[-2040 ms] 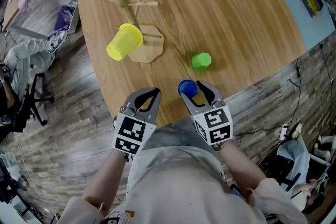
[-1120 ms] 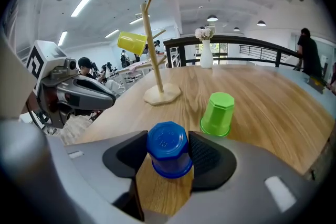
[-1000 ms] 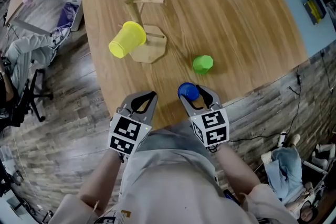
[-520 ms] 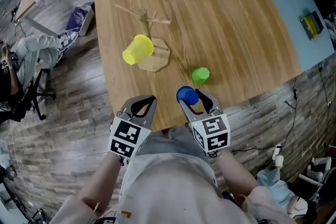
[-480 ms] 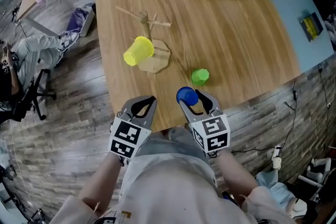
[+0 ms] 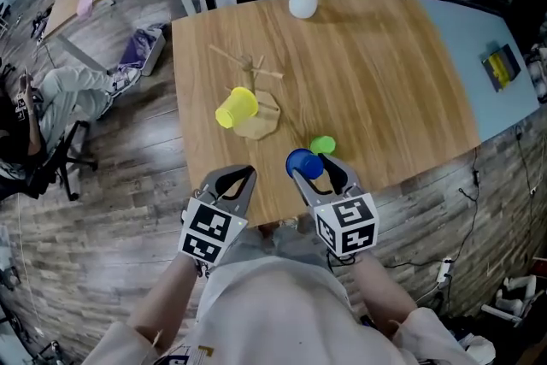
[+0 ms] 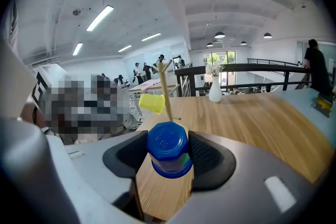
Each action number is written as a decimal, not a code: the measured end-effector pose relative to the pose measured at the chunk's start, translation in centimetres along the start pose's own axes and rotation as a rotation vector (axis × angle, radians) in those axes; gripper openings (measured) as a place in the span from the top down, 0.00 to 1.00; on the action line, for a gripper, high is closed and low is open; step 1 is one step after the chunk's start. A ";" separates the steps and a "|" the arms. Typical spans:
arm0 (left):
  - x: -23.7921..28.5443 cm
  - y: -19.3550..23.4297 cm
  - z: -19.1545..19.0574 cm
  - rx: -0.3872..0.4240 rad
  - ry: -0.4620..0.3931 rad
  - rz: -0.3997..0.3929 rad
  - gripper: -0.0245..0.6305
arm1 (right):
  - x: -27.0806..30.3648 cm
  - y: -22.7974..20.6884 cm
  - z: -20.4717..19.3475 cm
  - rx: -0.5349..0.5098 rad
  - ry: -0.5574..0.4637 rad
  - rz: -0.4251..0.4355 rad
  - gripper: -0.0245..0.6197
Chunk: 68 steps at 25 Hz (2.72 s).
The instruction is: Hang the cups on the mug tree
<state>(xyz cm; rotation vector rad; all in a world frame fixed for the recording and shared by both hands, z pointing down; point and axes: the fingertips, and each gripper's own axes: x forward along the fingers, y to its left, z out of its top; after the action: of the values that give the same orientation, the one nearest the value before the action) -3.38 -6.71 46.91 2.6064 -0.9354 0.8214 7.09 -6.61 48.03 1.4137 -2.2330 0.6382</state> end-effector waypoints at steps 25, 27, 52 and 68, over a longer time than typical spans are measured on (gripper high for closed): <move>-2.8 1.4 3.1 -0.019 -0.063 0.098 0.96 | -0.8 1.2 4.8 -0.051 -0.072 0.022 0.58; -2.7 1.7 3.4 -0.018 -0.067 0.104 0.96 | -0.5 1.1 5.1 -0.061 -0.074 0.019 0.58; 0.3 6.7 4.4 -0.053 -0.033 0.139 0.96 | 10.4 -2.6 6.0 -0.061 -0.027 0.011 0.58; 1.9 8.4 3.8 -0.089 -0.003 0.154 0.96 | 14.8 -3.0 3.3 -0.084 0.070 0.046 0.58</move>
<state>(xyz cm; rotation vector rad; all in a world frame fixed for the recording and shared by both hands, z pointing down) -6.02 -15.65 45.32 2.4846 -1.1583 0.7941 3.67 -20.30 54.24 1.2834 -2.2162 0.5931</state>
